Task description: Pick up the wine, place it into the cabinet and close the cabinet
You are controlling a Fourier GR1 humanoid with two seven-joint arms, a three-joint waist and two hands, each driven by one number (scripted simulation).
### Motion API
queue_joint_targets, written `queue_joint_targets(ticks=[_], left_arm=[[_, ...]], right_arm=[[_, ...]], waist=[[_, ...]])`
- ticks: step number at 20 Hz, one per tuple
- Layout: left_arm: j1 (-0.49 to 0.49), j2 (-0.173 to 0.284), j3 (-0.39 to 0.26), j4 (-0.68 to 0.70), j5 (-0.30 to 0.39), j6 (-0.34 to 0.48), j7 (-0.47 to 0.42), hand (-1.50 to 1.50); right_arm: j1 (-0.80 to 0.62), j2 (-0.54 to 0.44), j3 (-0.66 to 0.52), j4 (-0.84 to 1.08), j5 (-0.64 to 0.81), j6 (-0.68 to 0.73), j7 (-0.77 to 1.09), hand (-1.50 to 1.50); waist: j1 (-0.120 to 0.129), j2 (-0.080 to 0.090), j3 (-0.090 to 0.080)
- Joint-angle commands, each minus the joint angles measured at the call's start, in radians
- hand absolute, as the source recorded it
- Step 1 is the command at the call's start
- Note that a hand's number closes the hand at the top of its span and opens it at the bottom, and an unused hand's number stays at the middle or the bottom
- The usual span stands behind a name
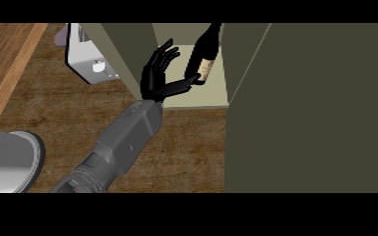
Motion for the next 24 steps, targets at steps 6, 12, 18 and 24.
queue_joint_targets(ticks=[6, 12, 18, 24], left_arm=[[0.097, 0.039, -0.015, -0.134, -0.039, 0.083, -0.036, -1.50], [0.307, 0.065, -0.146, -0.479, -0.114, 0.130, 0.049, -1.50], [0.454, 0.218, -0.264, -0.908, -0.158, 0.188, 0.259, -1.50], [0.652, 0.340, -0.292, -1.305, -0.227, 0.339, 0.339, -1.50]], right_arm=[[0.011, -0.028, -0.035, -0.013, -0.020, 0.013, 0.007, -1.50], [-0.034, -0.021, -0.052, 0.008, -0.026, -0.027, 0.038, -1.50], [-0.022, -0.023, -0.041, -0.039, -0.022, -0.030, 0.056, -1.50], [0.020, 0.008, 0.043, -0.071, 0.016, -0.019, 0.059, -1.50]], waist=[[0.051, -0.029, 0.013], [0.079, -0.037, 0.013], [0.079, -0.038, 0.013], [0.053, -0.028, 0.013]])
